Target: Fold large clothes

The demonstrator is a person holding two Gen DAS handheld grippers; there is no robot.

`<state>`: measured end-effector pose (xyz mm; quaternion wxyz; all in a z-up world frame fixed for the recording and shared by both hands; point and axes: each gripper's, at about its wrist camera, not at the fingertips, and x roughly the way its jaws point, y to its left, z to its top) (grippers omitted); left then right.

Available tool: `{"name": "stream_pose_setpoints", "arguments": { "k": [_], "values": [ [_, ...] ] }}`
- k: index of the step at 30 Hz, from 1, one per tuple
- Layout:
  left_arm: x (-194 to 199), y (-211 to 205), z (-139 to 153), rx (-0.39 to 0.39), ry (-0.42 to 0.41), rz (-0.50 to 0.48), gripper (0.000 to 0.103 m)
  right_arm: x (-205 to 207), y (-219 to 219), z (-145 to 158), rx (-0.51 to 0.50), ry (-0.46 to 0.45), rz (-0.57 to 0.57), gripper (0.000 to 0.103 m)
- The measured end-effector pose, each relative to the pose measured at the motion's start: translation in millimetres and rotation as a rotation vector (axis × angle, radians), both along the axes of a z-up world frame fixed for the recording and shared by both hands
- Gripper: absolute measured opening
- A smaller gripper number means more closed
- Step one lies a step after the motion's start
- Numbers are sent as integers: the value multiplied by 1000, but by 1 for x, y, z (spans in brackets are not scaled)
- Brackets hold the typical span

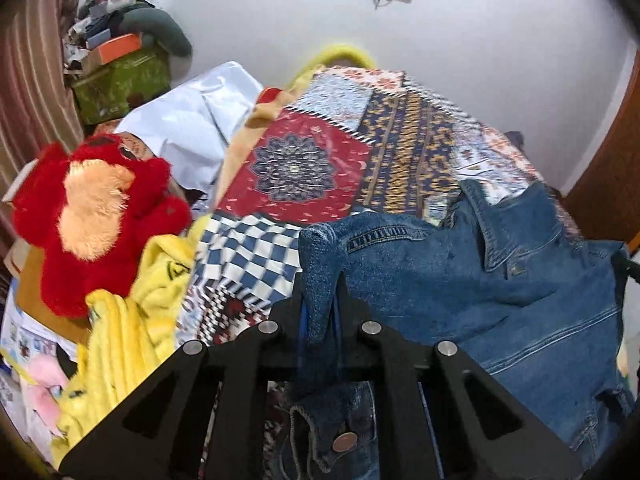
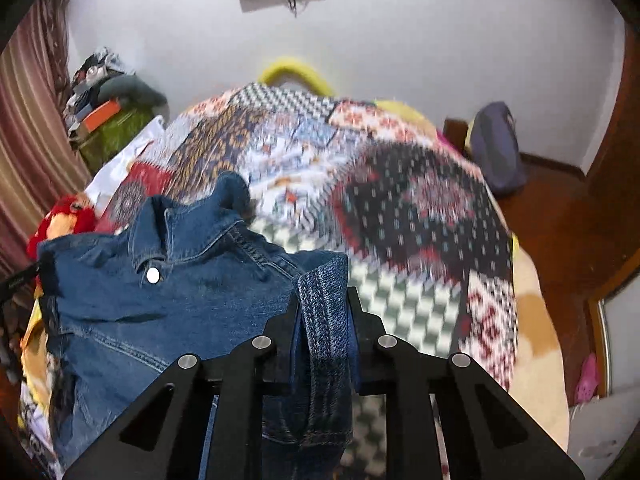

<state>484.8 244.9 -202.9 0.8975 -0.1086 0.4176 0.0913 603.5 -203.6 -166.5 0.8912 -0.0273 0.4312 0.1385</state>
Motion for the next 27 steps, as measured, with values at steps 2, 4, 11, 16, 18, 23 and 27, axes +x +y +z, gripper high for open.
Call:
{"name": "stream_pose_setpoints", "arguments": {
  "k": [2,4,11,16,18,23,27],
  "values": [
    [6,6,-11,-22,29,11,10,9,8,-15,-45,10,-5,16],
    [12,13,-27,-43,60,22,10,16,10,-34,-93,36,-6,16],
    [21,25,-65,-56,124,55,18,19,-9,-87,-131,137,-6,31],
    [19,23,-66,-53,133,51,19,14,-22,-82,-216,97,-67,77],
    [18,19,-64,-27,152,42,22,9,-27,-74,-208,112,-65,77],
    [0,5,-41,36,151,37,45,-23,-28,-38,-186,85,-37,77],
    [-27,-8,-7,50,89,19,57,-63,-20,5,-161,11,-3,77]
  ]
}}
